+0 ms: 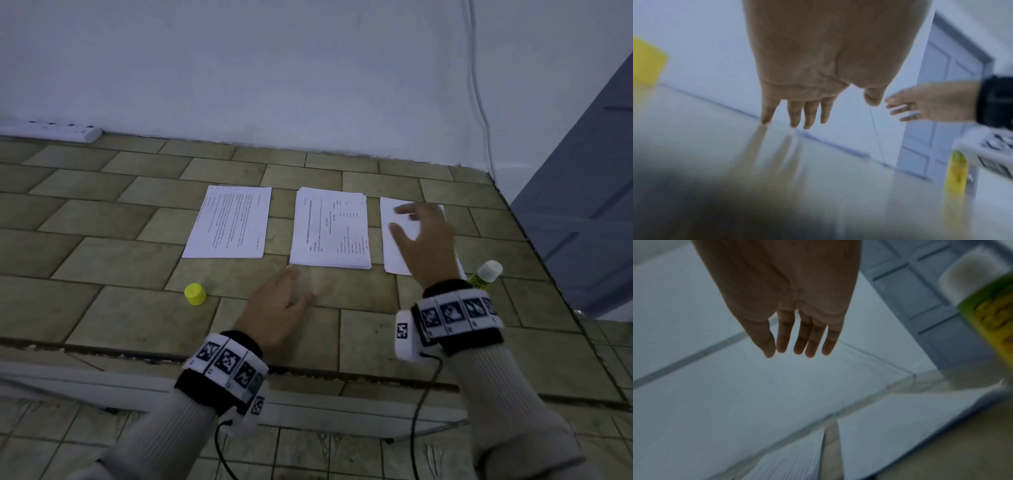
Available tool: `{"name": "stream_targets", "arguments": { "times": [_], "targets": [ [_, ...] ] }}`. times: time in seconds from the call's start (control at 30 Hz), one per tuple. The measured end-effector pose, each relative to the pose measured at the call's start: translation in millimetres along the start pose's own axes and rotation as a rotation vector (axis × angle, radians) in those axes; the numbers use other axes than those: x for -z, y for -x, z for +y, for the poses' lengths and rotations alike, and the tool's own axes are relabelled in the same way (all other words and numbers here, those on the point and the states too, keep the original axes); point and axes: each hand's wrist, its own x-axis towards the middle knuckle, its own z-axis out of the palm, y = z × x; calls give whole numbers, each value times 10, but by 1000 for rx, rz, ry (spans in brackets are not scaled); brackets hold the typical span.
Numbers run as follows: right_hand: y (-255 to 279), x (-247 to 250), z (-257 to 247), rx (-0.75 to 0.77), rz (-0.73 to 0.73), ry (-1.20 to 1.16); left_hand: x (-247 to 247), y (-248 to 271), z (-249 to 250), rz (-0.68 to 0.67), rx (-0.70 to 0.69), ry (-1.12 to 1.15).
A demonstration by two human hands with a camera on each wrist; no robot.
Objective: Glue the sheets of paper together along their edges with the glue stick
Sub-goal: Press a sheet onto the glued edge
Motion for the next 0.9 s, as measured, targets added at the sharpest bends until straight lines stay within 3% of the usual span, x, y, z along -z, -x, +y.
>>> {"name": "stream_targets", "arguments": {
  "times": [0.1, 0.27, 0.37, 0.47, 0.77, 0.9],
  "targets": [
    [98, 336, 95, 14, 223, -26, 337, -104, 84, 147, -62, 161],
    [253, 572, 353, -332, 344, -164, 832, -521, -88, 306, 174, -109],
    [339, 565, 466, -550, 295, -186, 841, -768, -340, 239, 376, -344],
    [407, 482, 591, -651, 232, -230, 756, -887, -519, 113, 489, -496],
    [516, 304, 815, -677, 173, -149, 797, -997, -747, 115, 395, -477],
    [551, 279, 862, -714, 135, -156, 894, -938, -682, 297, 361, -289]
  ]
}}
